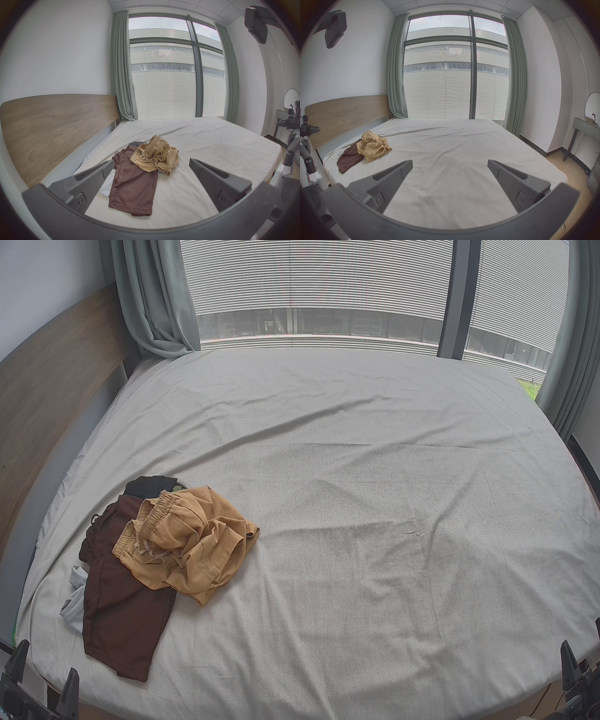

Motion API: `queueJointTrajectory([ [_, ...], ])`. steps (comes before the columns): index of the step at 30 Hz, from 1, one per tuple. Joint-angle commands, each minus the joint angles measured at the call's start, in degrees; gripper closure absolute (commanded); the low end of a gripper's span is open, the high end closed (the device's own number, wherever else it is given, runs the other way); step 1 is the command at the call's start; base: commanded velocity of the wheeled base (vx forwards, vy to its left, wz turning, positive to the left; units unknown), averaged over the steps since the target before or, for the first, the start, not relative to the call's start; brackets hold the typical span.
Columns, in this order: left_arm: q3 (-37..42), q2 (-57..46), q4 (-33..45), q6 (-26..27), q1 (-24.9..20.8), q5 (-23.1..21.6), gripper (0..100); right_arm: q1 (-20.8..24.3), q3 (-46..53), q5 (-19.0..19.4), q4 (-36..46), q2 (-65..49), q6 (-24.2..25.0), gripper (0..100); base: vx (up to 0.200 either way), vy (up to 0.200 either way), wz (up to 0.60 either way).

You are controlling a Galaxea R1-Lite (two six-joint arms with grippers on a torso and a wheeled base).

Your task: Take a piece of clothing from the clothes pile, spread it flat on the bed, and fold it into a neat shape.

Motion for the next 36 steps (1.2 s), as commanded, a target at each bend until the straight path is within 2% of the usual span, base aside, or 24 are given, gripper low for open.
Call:
queueJointTrajectory([
  [1, 1.0, -0.6, 0.0, 0.0, 0.0, 0.0, 0, 0.1, 0.8, 0.0, 0.0, -0.9, 0.0, 0, 0.000, 0.000, 0.00],
  [4, 1.0, -0.6, -0.4, 0.0, 0.1, 0.1, 0, 0.0, 0.8, 0.0, 0.0, -0.9, 0.0, 0, 0.000, 0.000, 0.00],
  [8, -8.3, 4.8, -14.4, -1.1, 0.3, 0.0, 0, 0.0, 0.8, 0.0, 0.0, -0.9, 0.0, 0, 0.000, 0.000, 0.00],
  [12, -11.5, 10.1, -12.3, -1.8, -1.2, -0.5, 0, 0.1, 0.8, 0.0, 0.0, -0.9, 0.1, 0, 0.000, 0.000, 0.00],
  [13, -10.9, 12.4, -11.2, -1.9, -3.5, -0.6, 0, 0.0, 0.8, 0.0, 0.0, -0.9, 0.2, 0, 0.000, 0.000, 0.00],
  [17, -9.6, 16.0, -11.3, -3.2, -7.1, -1.2, 0, 0.0, 0.8, 0.0, 0.0, -0.9, 0.1, 0, 0.000, 0.000, 0.00],
  [22, -11.1, 21.1, -11.7, -8.9, -11.2, -1.1, 0, 0.1, 0.8, 0.0, 0.0, -0.9, 0.1, 0, 0.000, 0.000, 0.00],
  [26, -12.8, 24.9, -12.1, -11.4, -11.7, -1.2, 0, 0.0, 0.8, 0.0, 0.0, -0.9, 0.1, 0, 0.000, 0.000, 0.00],
  [36, -14.8, 34.0, -17.1, -13.9, -11.9, -3.8, 0, 0.1, 0.8, 0.0, 0.0, -0.9, 0.1, 0, 0.000, 0.000, 0.00],
])
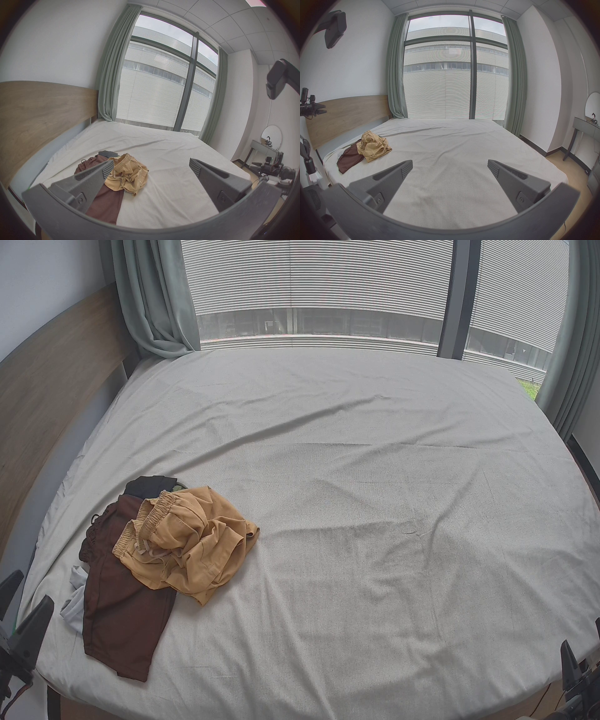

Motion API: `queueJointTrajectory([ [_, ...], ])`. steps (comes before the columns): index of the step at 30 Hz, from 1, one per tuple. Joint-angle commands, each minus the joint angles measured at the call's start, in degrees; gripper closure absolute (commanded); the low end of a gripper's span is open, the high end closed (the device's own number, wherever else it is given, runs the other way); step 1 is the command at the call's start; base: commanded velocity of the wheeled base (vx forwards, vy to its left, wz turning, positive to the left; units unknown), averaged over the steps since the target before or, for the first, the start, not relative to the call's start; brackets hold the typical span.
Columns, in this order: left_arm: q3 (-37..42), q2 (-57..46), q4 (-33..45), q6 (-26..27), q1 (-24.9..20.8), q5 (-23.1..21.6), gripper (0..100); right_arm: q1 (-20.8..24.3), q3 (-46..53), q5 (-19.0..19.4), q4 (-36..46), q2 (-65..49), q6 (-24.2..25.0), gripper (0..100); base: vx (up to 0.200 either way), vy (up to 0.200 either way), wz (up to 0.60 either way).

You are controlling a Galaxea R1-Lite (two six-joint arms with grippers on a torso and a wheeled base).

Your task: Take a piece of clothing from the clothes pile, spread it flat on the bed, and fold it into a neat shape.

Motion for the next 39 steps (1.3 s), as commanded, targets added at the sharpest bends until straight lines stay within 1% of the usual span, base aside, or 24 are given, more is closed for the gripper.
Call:
queueJointTrajectory([
  [1, -1.7, 7.8, -1.9, -1.1, -0.1, -0.6, 0, 0.1, 0.8, 0.0, 0.0, -0.9, 0.0, 0, 0.000, 0.000, 0.00],
  [5, -2.2, 11.3, -3.7, -1.1, 0.1, -2.5, 0, 0.0, 0.8, 0.0, 0.0, -0.9, 0.0, 0, 0.000, 0.000, 0.00],
  [15, -3.7, 19.2, -7.5, -1.7, 0.5, -4.9, 0, 0.1, 0.8, 0.0, 0.0, -0.9, 0.1, 0, 0.000, 0.000, 0.00],
  [25, -4.8, 24.5, -9.7, -1.7, 1.4, -4.7, 0, 0.1, 0.8, 0.0, 0.0, -0.9, 0.1, 0, 0.000, 0.000, 0.00],
  [26, -4.8, 26.8, -11.3, -1.6, 4.0, -4.9, 0, 0.1, 0.8, 0.0, 0.0, -0.9, 0.1, 0, 0.000, 0.000, 0.00],
  [29, -4.8, 29.9, -13.8, -1.5, 7.0, -5.9, 0, 0.1, 0.8, 0.0, 0.0, -0.9, 0.1, 0, 0.000, 0.000, 0.00],
  [32, -4.5, 32.5, -16.3, -1.5, 10.3, -8.9, 0, 0.1, 0.8, 0.0, 0.0, -0.9, 0.2, 0, 0.000, 0.000, 0.00],
  [34, -4.4, 34.3, -17.5, -1.5, 13.0, -11.9, 0, 0.1, 0.8, 0.0, 0.0, -0.9, 0.2, 0, 0.000, 0.000, 0.00],
  [38, -4.8, 36.4, -18.3, -1.5, 15.4, -15.4, 0, 0.1, 0.8, 0.0, 0.0, -0.9, 0.2, 0, 0.000, 0.000, 0.00],
  [39, -4.8, 37.6, -18.5, -1.5, 16.9, -17.6, 0, 0.1, 0.8, 0.0, 0.0, -0.9, 0.2, 0, 0.000, 0.000, 0.00],
])
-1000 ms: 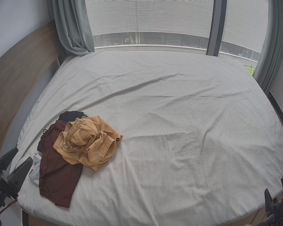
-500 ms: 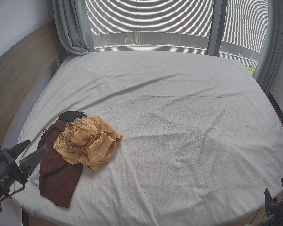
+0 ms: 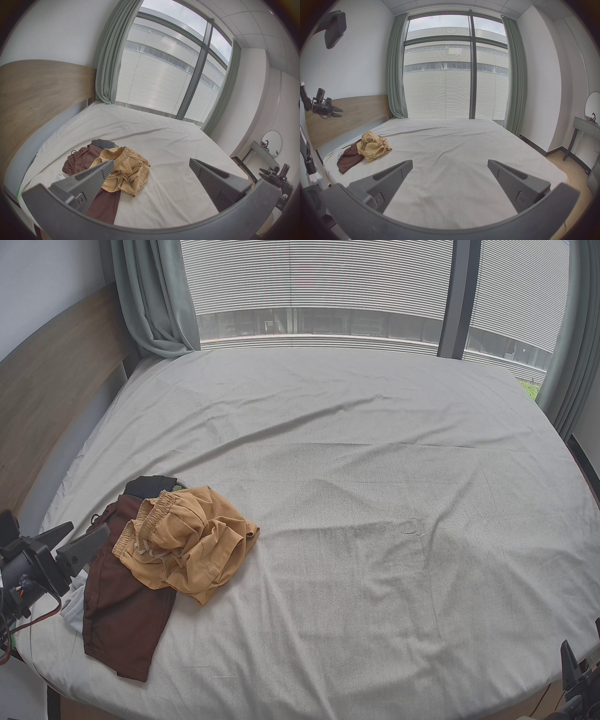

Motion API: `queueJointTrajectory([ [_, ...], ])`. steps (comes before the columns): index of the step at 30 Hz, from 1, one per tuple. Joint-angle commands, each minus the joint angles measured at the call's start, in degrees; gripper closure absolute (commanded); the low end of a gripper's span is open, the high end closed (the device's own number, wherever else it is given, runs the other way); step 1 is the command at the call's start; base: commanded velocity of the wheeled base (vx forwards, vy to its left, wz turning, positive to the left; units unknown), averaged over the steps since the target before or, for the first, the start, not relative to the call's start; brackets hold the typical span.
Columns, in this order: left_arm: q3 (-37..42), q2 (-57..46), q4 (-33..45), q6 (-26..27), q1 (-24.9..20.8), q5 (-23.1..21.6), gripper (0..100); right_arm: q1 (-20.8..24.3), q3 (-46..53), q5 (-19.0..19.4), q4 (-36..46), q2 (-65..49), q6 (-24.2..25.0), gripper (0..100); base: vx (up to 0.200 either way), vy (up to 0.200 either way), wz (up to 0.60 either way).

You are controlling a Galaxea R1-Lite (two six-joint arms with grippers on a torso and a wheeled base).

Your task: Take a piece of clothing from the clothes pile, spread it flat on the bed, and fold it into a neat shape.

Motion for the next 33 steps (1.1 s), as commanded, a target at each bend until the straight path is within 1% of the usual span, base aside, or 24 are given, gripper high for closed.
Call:
queueJointTrajectory([
  [1, -0.3, 5.2, -0.8, 0.0, 4.2, -3.6, 0, 0.0, 0.8, 0.0, 0.0, -0.9, 0.0, 0, 0.000, 0.000, 0.00],
  [2, -0.3, 5.2, -0.8, 0.0, 4.2, -3.6, 0, 0.0, 0.8, 0.0, 0.0, -0.9, 0.0, 0, 0.000, 0.000, 0.00],
  [3, -0.7, 6.5, -1.0, 0.0, 5.5, -5.8, 0, 0.0, 0.8, 0.0, 0.0, -0.9, -0.1, 0, 0.000, 0.000, 0.00],
  [4, -0.7, 6.5, -1.0, 0.0, 5.5, -5.9, 0, 0.0, 0.8, 0.0, 0.0, -0.9, 0.0, 0, 0.000, 0.000, 0.00],
  [5, -1.3, 7.9, -1.2, 0.0, 6.8, -7.7, 0, 0.0, 0.8, 0.0, 0.0, -0.9, -0.1, 0, 0.000, 0.000, 0.00],
  [12, -2.7, 13.0, -4.0, 0.0, 9.9, -13.5, 0, 0.0, 0.8, 0.0, 0.0, -0.9, 0.0, 0, 0.000, 0.000, 0.00],
  [16, -3.2, 15.5, -6.4, -0.1, 10.6, -15.2, 0, -0.1, 0.8, 0.0, 0.0, -0.9, 0.0, 0, 0.000, 0.000, 0.00],
  [25, -4.9, 21.5, -9.3, -0.1, 10.6, -15.9, 0, 0.0, 0.8, 0.0, 0.0, -0.9, 0.3, 0, 0.000, 0.000, 0.00],
  [33, -7.3, 26.8, -13.3, -0.3, 11.9, -21.9, 0, 0.0, 0.8, 0.0, 0.0, -0.9, 0.3, 0, 0.000, 0.000, 0.00],
])
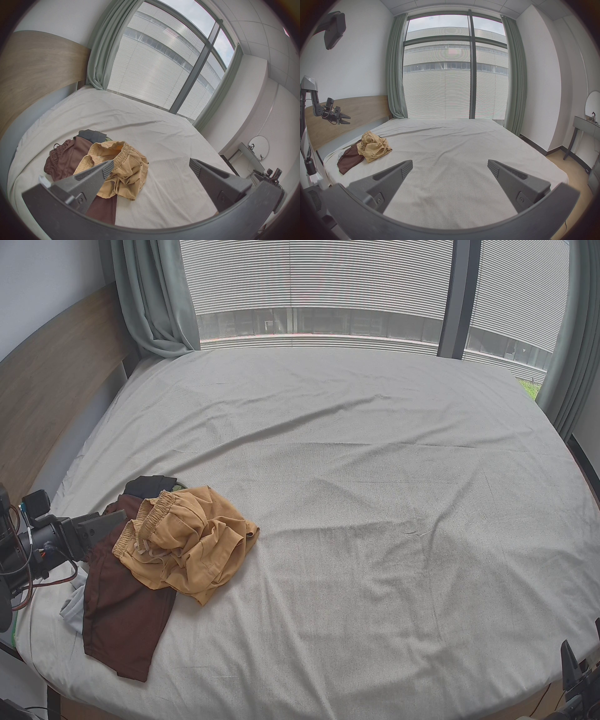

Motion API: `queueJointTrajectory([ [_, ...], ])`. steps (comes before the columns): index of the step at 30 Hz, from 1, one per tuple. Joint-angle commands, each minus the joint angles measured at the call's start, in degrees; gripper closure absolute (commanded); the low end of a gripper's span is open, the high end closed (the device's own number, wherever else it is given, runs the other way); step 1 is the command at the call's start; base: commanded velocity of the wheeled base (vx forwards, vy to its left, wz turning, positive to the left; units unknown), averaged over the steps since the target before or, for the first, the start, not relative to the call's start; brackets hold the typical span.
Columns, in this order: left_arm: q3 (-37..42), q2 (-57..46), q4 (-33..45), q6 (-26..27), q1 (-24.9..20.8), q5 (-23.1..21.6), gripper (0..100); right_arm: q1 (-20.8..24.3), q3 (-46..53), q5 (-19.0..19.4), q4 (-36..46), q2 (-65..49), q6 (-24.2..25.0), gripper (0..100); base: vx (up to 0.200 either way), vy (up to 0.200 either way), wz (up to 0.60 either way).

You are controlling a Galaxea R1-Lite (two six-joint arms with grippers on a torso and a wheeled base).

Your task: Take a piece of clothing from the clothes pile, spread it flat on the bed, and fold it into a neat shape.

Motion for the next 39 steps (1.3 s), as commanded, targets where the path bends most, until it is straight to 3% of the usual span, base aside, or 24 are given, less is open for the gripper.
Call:
queueJointTrajectory([
  [1, -1.8, 3.9, -0.7, -0.4, 0.7, -1.9, 0, 0.0, 0.8, 0.0, 0.0, -0.9, 0.0, 0, 0.000, 0.000, 0.00],
  [23, -8.3, 13.1, -1.7, -1.9, 0.8, -5.1, 0, 0.0, 0.8, 0.0, 0.0, -0.9, 0.0, 0, 0.000, 0.000, 0.00],
  [39, -18.6, 24.7, -2.3, -2.2, 0.2, -7.1, 0, 0.0, 0.8, 0.0, 0.0, -0.9, 0.0, 0, 0.000, 0.000, 0.00],
])
